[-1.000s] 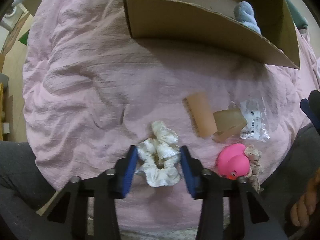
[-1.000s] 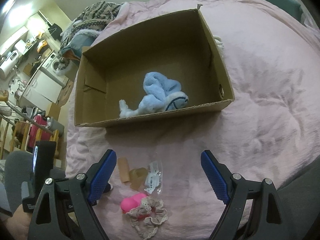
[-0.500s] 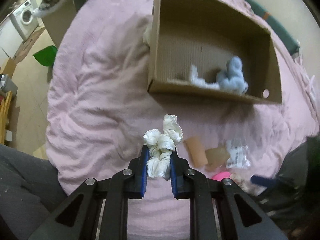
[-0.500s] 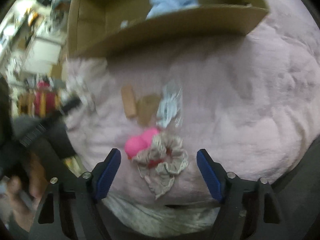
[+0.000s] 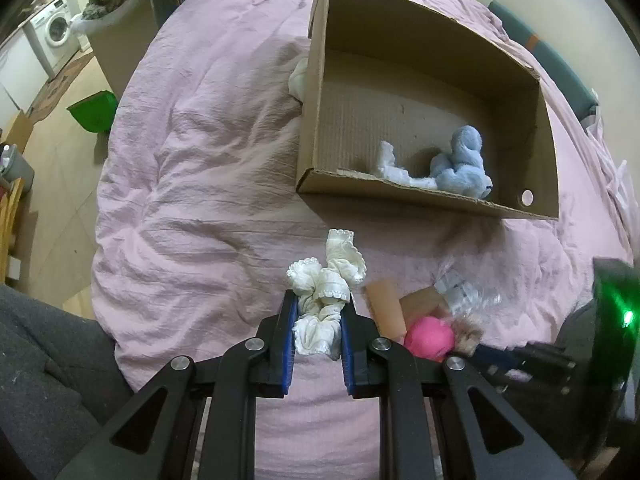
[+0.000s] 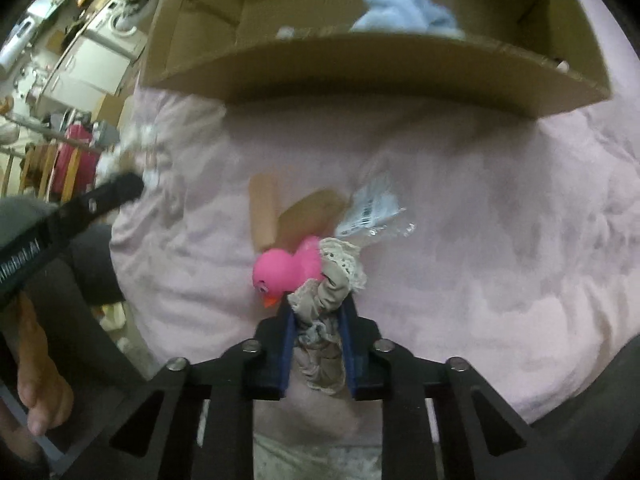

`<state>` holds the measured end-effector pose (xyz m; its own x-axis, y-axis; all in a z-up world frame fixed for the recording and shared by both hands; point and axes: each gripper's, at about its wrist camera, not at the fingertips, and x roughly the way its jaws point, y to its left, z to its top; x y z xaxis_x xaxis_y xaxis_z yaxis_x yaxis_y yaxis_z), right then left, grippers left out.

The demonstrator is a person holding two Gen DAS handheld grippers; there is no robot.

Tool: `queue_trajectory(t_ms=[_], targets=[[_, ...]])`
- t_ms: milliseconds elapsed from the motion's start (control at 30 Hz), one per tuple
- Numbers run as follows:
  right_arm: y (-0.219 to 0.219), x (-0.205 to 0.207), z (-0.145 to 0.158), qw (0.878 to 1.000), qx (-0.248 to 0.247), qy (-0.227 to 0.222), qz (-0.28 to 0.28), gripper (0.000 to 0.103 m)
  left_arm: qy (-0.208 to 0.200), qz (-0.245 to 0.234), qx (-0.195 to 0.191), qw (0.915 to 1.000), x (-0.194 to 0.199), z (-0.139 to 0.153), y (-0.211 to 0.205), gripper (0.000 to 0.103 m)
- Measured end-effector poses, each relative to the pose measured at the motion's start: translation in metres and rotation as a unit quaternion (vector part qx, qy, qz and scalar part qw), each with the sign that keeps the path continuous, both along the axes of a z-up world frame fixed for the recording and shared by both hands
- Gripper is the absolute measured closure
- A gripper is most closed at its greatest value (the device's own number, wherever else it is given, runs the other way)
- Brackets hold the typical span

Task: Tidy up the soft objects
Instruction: 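Carry both scrunchies over the box and release them inside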

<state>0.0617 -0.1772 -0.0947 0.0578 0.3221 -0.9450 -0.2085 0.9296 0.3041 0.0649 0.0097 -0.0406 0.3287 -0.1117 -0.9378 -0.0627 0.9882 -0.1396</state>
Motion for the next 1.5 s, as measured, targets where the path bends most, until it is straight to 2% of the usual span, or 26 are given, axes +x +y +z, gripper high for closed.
queue_trajectory(t_ms=[100,167,533,900,1100,1267,1500], targets=[[-0.013,0.009,0.004,1.0,-0.003,-0.016,-0.023,0.088,-0.002,0.001,0.002,1.0,0.0,0.001,0.0,0.086],[-0.023,0.012,0.004,0.999,0.025,-0.001,-0.038,0.089,-0.004,0.002,0.002,1.0,0.0,0.001,0.0,0.086],[-0.027,-0.004,0.049,0.997,0.06,-0.041,-0.009,0.089,-0.035,0.011,-0.007,0.9993,-0.002,0.015,0.005,0.086],[-0.052,0.003,0.1,0.987,0.108,-0.114,-0.045,0.089,-0.089,0.017,-0.006,0.9959,-0.004,0.048,0.012,0.086],[-0.068,0.018,0.127,0.973,0.117,-0.183,-0.082,0.089,-0.142,0.008,-0.015,0.9897,0.011,0.083,0.009,0.086],[-0.083,0.039,0.136,0.962,0.117,-0.219,-0.111,0.089,-0.176,-0.004,-0.013,0.9843,0.028,0.094,-0.004,0.086],[-0.099,0.071,0.125,0.957,0.086,-0.245,-0.128,0.089,-0.202,-0.009,0.01,0.9793,0.054,0.084,-0.021,0.086]])
